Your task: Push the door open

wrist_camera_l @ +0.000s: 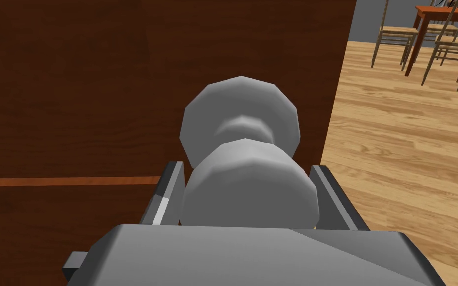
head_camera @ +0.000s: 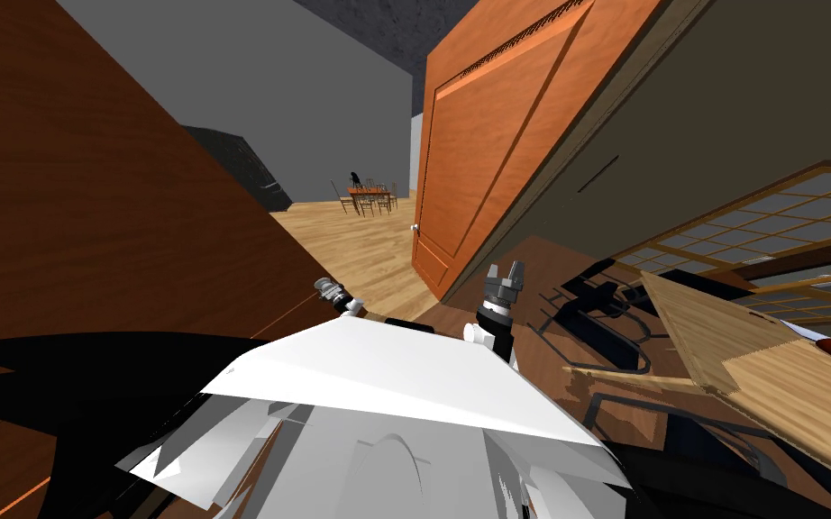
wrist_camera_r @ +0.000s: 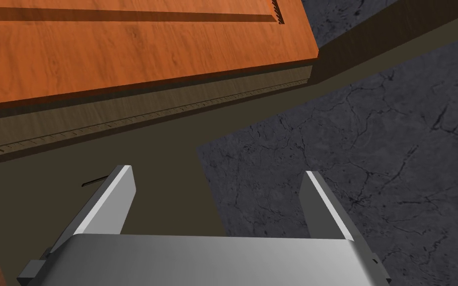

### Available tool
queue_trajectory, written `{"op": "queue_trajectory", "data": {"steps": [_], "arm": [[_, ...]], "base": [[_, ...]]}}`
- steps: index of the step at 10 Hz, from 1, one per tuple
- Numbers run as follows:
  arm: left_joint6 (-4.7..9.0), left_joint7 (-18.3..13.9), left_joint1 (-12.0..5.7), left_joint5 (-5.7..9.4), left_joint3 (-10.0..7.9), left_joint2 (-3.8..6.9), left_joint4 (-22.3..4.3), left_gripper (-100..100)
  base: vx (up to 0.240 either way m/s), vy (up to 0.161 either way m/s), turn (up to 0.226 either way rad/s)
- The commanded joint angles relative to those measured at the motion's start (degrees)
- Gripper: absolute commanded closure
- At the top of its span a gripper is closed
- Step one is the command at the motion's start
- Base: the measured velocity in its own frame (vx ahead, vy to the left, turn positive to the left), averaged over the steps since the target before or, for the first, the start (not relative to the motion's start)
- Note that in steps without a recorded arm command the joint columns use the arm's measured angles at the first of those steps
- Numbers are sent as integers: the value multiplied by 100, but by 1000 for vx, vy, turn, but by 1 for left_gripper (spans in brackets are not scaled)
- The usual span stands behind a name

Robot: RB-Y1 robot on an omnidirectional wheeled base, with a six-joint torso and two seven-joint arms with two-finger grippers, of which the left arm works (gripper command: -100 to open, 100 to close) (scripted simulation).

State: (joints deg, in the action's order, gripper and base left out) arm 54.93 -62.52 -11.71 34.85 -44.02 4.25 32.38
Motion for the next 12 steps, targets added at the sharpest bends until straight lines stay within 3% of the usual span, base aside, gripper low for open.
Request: {"op": "queue_trajectory", "data": {"steps": [1, 3, 4, 12], "arm": [[44, 6, -21, -9, -160, 15, -30, 100], [68, 5, -56, -28, -341, -4, -78, 100], [33, 5, -29, -26, -273, -34, -81, 100], [132, 81, 86, 284, -767, 183, -129, 100]], "base": [[44, 17, -31], [87, 39, -28], [43, 19, 6], [137, 143, 52]]}}
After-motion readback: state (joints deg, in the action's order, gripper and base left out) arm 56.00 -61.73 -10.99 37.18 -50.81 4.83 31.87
